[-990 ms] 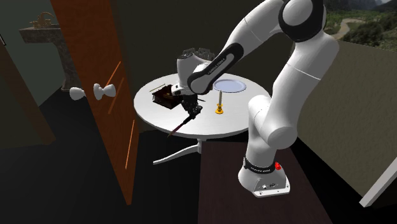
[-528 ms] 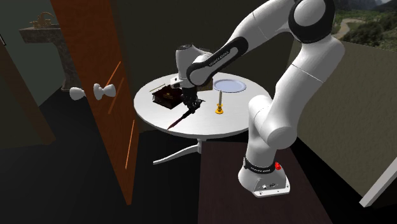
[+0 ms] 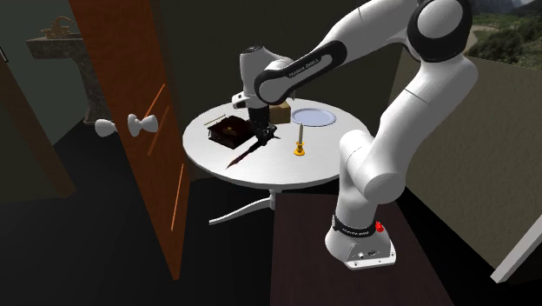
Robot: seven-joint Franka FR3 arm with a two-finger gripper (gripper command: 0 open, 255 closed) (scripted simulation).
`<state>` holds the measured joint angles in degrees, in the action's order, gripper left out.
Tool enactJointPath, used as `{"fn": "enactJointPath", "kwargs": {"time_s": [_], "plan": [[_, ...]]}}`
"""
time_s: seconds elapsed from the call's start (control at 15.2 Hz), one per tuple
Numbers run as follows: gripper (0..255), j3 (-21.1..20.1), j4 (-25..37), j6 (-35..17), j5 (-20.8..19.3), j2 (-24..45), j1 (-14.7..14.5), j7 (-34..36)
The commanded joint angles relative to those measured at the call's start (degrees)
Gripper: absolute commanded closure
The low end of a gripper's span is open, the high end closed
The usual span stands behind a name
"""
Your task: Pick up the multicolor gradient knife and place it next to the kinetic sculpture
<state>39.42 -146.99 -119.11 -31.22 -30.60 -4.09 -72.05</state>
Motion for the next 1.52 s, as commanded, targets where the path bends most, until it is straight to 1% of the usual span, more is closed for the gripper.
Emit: {"fn": "enactJointPath", "kwargs": {"time_s": [0.0,0.73,1.45], "plan": [[255,-0.64,1.04,1.77,0.40,-0.71,-0.01,-0.21],[255,-4.02,7.09,11.03,2.42,-3.92,-0.08,-1.42],[255,-6.73,14.43,19.44,4.43,-4.99,-0.53,-2.81]]}}
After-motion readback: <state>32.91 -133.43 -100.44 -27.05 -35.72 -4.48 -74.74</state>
